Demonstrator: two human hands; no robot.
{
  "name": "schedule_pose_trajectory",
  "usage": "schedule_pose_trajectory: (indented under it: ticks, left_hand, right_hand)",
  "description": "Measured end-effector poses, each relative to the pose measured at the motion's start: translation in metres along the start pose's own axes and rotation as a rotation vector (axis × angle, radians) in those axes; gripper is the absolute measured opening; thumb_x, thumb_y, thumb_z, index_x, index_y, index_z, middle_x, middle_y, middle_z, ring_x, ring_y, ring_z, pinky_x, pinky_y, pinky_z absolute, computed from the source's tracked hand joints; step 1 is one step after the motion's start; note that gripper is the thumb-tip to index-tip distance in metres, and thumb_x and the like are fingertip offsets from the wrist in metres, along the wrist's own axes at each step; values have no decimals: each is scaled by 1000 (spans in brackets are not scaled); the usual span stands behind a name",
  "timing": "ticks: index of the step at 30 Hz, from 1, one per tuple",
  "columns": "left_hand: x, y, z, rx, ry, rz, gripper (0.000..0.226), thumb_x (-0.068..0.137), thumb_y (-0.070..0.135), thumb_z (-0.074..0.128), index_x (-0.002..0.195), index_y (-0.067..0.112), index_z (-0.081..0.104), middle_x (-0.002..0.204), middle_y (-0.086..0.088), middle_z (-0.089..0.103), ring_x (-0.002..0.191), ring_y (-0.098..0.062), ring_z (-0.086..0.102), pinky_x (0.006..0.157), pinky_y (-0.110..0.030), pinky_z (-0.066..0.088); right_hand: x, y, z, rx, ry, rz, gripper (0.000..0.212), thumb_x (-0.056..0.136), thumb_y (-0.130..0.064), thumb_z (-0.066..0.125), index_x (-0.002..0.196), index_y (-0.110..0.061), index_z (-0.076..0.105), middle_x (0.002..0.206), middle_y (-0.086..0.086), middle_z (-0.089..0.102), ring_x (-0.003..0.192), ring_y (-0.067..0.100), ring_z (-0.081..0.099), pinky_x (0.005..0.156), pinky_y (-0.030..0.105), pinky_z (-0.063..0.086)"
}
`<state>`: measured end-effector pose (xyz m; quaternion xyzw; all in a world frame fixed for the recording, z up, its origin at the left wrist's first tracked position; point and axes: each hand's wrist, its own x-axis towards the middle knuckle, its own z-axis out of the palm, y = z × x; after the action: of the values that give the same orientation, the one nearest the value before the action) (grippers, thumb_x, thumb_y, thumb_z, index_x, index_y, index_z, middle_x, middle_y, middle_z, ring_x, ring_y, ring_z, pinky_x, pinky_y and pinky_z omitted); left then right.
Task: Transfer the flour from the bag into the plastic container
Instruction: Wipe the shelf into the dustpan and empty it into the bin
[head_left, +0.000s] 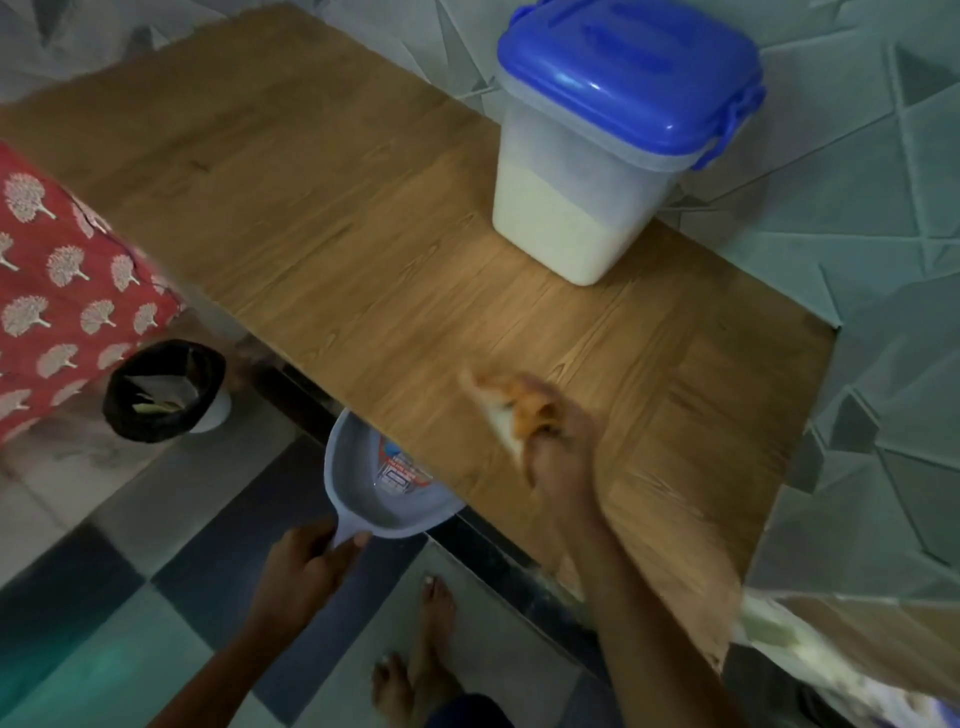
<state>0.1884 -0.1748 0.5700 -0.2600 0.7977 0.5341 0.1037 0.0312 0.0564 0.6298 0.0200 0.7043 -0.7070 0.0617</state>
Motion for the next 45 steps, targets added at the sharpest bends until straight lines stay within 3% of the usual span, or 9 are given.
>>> schedule_pose_trajectory:
  ticks: [6, 12, 16, 19, 22, 25, 31, 38, 45]
  left_hand:
    - [-25, -7, 19, -22, -79, 41, 34, 92, 25, 72, 62, 15, 60, 46, -6, 57, 39, -13, 52, 49, -31, 42]
    - [-41, -6, 35, -16, -117, 72, 32, 94, 25, 68, 63, 32, 66, 51, -1, 59, 43, -8, 52, 47, -32, 43]
    - [-44, -7, 42, -19, -127, 54, 28, 92, 41, 67, 67, 29, 66, 52, 0, 60, 44, -10, 54, 52, -35, 45]
    - [-46, -3, 49, -25, -135, 34, 39, 94, 31, 68, 56, 29, 60, 47, -1, 55, 40, -13, 50, 52, -33, 42]
    - [-45, 0, 57, -46, -141, 24, 40, 95, 23, 68, 56, 26, 60, 46, -2, 54, 39, -13, 48, 49, -28, 38]
    - [-41, -3, 64, -41, -126, 12, 34, 93, 26, 70, 61, 19, 60, 48, -2, 56, 41, -11, 50, 49, -28, 39]
    - [-36, -5, 75, -33, -58, -23, 31, 89, 29, 74, 60, 25, 62, 46, -2, 56, 38, -12, 47, 50, -27, 38]
    - [-36, 5, 80, -119, -58, -49, 24, 90, 26, 74, 76, 7, 72, 46, -4, 54, 42, -11, 47, 50, -24, 36]
    - [-35, 10, 77, -27, -68, -58, 30, 91, 37, 71, 69, 17, 68, 50, -3, 62, 40, -8, 53, 49, -28, 42]
  right_hand:
    - [72, 22, -99, -829, 589, -119, 45, 81, -23, 46, 118, -20, 72, 120, 6, 72, 113, 28, 64, 105, 44, 44]
    - [31, 48, -45, -1008, -63, -247, 57, 79, -5, 53, 130, -27, 65, 138, 0, 60, 130, 26, 51, 110, 53, 36]
    - [-36, 33, -12, -822, -601, -247, 65, 76, 13, 50, 131, -18, 65, 144, 0, 57, 139, 6, 38, 119, 21, 18]
    - [-62, 23, -22, -569, -731, -110, 65, 76, 16, 43, 129, -11, 67, 135, 5, 63, 132, 15, 53, 116, 31, 36]
    - [-59, 0, -39, -180, -393, 125, 42, 87, 11, 51, 110, -15, 75, 112, 11, 72, 109, 33, 66, 97, 46, 54]
    - [-22, -26, -68, -176, 92, 102, 34, 94, 1, 54, 93, -26, 75, 90, -5, 73, 88, 11, 68, 72, 16, 56]
    - [122, 16, -179, -818, 526, -90, 44, 86, -24, 48, 123, -16, 70, 122, 10, 71, 111, 34, 64, 102, 43, 47]
    - [103, 41, -106, -1137, -41, -295, 51, 79, -24, 48, 124, -40, 66, 143, -3, 57, 135, 26, 45, 110, 48, 34]
    - [-31, 40, -24, -586, -683, -279, 56, 86, 8, 53, 128, -27, 66, 131, -21, 62, 128, 2, 54, 110, 37, 42]
